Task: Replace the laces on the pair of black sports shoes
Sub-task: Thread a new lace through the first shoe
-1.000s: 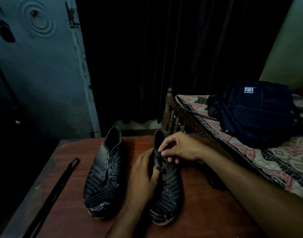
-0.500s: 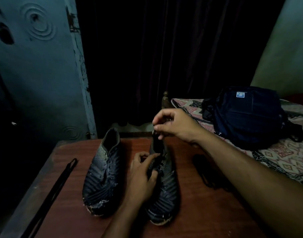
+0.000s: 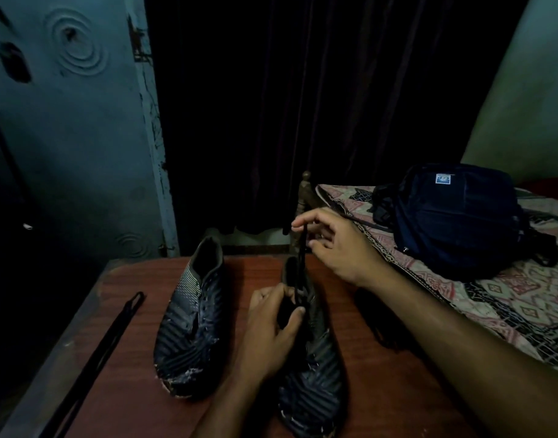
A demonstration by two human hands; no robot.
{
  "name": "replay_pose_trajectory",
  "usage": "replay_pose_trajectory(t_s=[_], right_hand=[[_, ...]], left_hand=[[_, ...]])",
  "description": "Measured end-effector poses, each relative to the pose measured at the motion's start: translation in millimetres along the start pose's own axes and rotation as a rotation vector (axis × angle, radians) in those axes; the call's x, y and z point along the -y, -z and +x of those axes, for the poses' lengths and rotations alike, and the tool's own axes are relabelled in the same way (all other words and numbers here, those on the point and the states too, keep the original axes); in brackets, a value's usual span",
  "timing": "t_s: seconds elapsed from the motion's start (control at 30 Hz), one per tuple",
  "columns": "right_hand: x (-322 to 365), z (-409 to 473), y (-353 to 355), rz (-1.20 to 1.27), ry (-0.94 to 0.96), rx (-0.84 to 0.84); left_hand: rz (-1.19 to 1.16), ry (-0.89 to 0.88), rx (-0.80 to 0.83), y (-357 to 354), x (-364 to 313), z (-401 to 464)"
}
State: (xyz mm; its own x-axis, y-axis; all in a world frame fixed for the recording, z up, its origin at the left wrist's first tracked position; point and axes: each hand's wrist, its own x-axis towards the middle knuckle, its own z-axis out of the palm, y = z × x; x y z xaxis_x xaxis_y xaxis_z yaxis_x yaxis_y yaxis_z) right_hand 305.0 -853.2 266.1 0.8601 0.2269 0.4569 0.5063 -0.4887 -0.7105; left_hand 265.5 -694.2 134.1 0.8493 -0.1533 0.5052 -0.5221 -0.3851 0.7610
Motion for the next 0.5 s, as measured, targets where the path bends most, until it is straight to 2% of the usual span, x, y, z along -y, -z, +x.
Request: replay_pose_trajectory(t_s=[0.1, 0.2, 0.27, 0.37, 0.5], right_hand=[[2, -2, 2, 0.171, -0.018, -0.063], [6, 5, 9, 0.236, 0.005, -0.171], [6, 9, 11, 0.128, 0.033, -0.234], [0, 8, 12, -0.038, 0.072, -0.201], [-5, 4, 15, 0.19, -0.017, -0.196]], left_hand=[[-0.038, 0.036, -0.007, 1, -3, 1], [-0.085, 0.085, -0.038, 0, -2, 1], [-0.247, 0.124, -0.048, 0, -1, 3], [-0.514, 0.165, -0.05, 6, -1, 9], [-0.738, 0.23, 0.003, 10, -5, 10]])
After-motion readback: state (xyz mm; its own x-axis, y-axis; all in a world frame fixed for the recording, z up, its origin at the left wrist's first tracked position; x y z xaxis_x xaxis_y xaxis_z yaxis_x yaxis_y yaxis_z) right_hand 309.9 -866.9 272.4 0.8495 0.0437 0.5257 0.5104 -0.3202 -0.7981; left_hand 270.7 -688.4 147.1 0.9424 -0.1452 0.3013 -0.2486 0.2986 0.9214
